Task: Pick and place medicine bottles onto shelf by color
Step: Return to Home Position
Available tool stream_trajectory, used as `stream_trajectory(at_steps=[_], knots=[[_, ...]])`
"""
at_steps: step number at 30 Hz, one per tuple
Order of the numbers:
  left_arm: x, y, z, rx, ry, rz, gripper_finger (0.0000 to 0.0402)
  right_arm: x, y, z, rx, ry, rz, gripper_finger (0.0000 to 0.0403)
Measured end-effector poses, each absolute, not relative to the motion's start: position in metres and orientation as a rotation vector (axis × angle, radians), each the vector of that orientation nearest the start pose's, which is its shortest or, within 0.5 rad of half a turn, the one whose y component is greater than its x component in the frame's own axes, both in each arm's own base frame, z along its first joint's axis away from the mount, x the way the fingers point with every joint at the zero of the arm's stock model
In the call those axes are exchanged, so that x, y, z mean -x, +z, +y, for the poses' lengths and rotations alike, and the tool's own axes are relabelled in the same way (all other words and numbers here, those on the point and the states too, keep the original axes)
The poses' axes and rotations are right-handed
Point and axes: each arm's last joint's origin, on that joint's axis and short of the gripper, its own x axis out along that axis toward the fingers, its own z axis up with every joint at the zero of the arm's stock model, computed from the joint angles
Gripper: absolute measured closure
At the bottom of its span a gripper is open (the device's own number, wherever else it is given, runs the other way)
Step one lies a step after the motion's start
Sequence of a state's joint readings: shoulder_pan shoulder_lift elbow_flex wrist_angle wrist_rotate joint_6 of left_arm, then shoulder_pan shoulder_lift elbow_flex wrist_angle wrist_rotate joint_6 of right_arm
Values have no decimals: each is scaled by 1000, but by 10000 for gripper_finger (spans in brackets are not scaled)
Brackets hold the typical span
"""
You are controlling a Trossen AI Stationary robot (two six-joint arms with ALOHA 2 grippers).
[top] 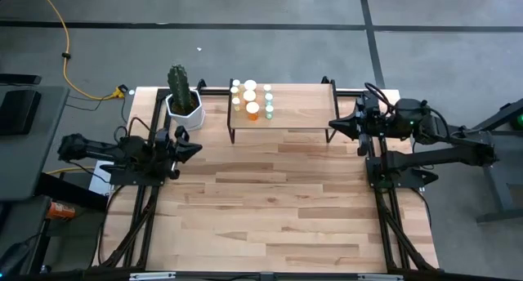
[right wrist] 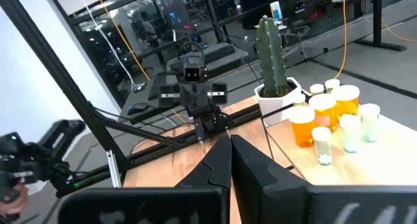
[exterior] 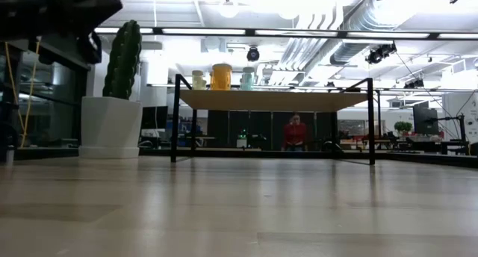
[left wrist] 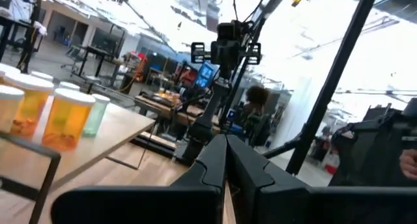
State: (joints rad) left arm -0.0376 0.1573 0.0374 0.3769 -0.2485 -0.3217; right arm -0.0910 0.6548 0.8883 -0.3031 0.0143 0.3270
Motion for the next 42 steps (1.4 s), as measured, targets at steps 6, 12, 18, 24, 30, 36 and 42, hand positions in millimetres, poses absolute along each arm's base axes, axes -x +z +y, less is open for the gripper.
stream_trajectory(at_steps=[6, 12, 18, 24, 30, 36, 42], knots=[[-95, 182, 4, 345, 201, -197, 401, -131, 373, -12, -423, -118, 47, 403], [-98, 170, 5, 307, 233, -66, 401, -131, 373, -12, -451, -93, 51, 403], [-99, 168, 5, 332, 236, -52, 401, -122, 372, -10, -431, -66, 72, 403], [-99, 169, 5, 313, 236, -52, 400, -97, 346, -7, -394, -8, -13, 403], [-99, 169, 5, 305, 236, -49, 399, -88, 287, -5, -417, 52, -192, 403], [-99, 169, 5, 304, 236, -50, 398, -87, 234, -5, -415, 66, -199, 403], [-99, 169, 5, 304, 236, -49, 398, -89, 205, -4, -402, 87, -207, 403]])
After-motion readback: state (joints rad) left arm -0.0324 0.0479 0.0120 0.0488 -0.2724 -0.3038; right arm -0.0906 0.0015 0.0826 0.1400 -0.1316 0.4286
